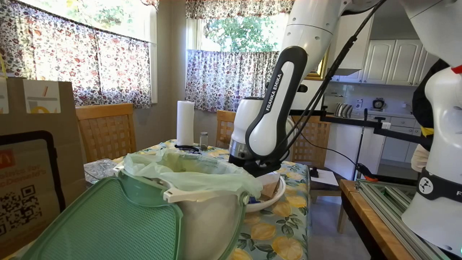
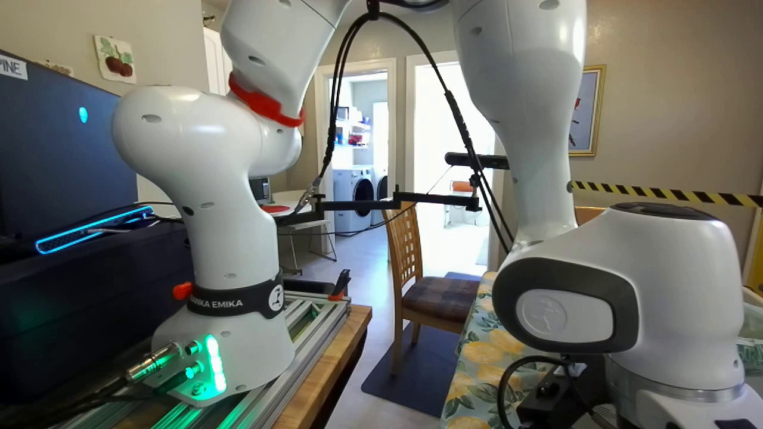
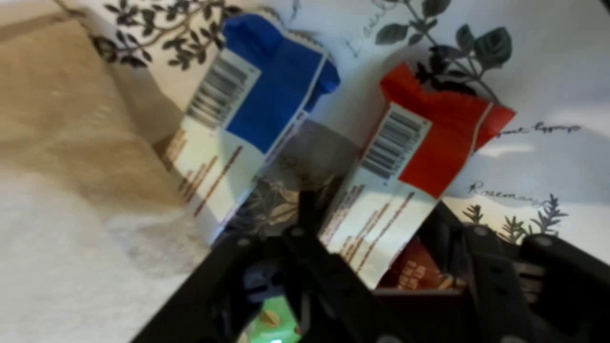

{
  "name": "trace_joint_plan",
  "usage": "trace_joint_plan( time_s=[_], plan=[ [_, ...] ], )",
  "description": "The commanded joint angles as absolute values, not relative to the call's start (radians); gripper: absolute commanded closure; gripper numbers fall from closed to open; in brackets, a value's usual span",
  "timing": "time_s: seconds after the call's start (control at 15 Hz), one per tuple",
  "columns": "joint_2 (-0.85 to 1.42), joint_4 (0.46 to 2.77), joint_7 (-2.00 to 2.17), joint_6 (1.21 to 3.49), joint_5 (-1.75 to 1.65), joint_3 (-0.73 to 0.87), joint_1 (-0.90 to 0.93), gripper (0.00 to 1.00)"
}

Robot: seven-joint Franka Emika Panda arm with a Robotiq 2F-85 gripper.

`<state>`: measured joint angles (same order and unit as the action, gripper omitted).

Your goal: Put some of the contents of the white plate into the bin

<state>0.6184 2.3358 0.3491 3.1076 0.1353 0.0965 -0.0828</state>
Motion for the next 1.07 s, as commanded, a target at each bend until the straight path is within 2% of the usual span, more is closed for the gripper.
trace_joint_plan(
  time_s=[0.0,0.13,0.73,1.0],
  plan=[
    [0.61,2.349,0.3,3.113,0.166,0.088,-0.095,0.75],
    [0.563,2.373,0.315,3.093,0.163,0.121,-0.055,0.84],
    [0.332,2.427,0.388,2.858,0.004,0.381,0.199,0.84],
    [0.285,2.422,0.434,2.697,-0.114,0.384,0.173,0.84]
  ],
)
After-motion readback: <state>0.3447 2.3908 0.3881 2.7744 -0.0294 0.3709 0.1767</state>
